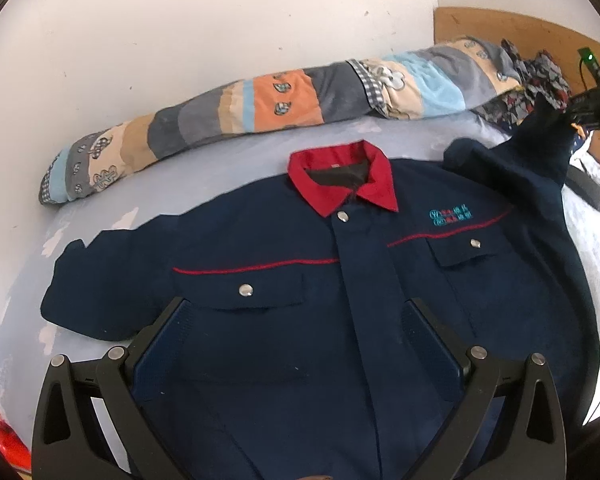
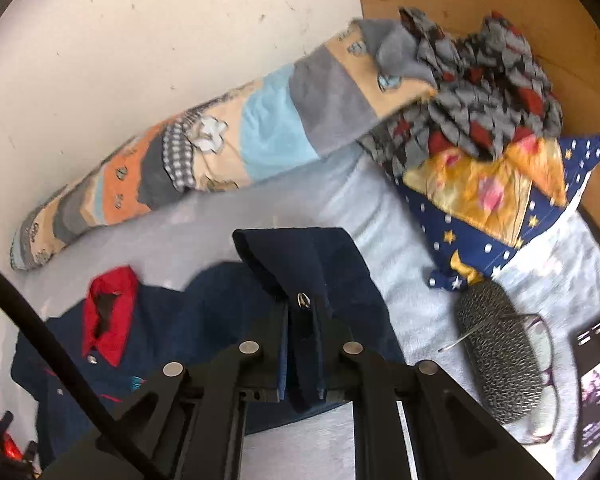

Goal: Fold large clothes
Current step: 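Move the right gripper to the jacket sleeve cuff and grasp it, then lift the grasped sleeve up off the bed with the right gripper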

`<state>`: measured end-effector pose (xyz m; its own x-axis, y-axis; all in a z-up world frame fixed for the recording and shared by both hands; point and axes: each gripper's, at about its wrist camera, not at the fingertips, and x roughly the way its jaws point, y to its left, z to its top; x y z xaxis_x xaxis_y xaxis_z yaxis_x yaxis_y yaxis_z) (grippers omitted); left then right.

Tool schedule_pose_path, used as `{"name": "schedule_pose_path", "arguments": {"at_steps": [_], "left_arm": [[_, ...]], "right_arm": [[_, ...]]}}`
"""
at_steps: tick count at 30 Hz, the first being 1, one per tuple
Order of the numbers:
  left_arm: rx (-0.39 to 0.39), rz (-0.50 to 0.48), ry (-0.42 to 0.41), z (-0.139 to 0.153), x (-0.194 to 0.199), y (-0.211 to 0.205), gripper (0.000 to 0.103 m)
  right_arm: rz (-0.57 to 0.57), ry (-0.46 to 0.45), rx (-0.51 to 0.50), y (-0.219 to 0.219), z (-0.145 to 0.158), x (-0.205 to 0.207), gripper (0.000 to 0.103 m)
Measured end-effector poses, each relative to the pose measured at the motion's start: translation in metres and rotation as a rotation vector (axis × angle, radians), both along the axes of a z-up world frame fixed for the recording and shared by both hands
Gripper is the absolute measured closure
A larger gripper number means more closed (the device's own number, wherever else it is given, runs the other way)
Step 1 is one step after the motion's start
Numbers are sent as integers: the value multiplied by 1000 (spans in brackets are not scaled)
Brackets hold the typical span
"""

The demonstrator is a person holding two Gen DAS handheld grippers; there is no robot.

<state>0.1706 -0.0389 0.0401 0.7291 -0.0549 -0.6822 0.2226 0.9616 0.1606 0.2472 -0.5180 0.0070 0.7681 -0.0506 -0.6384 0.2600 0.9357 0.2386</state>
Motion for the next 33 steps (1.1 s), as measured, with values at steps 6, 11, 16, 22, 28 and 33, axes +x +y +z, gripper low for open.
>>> {"name": "schedule_pose_path", "arguments": {"at_steps": [6,11,16,22,28,33], "left_arm": [[-41,61,-29,15,2,26,0],[-73,101,-47,25,-1,49,0],[-74,115,-72,29,-11,69,0],[-95,112,-62,30,-17,81,0],[-68,83,-43,19,-5,53,0],[-45,50,-35,10,2,31,0]], "right_arm": [[79,-126,-32,59,92,-24,100],[198,-253,-100,151,199,-41,100],[214,-180,-239,211,205,-32,39],[86,-22,-521,168,47,-22,15],[74,174,-566,98,-85,-22,34],[179,201,-662,110,-122,-15,36]]}}
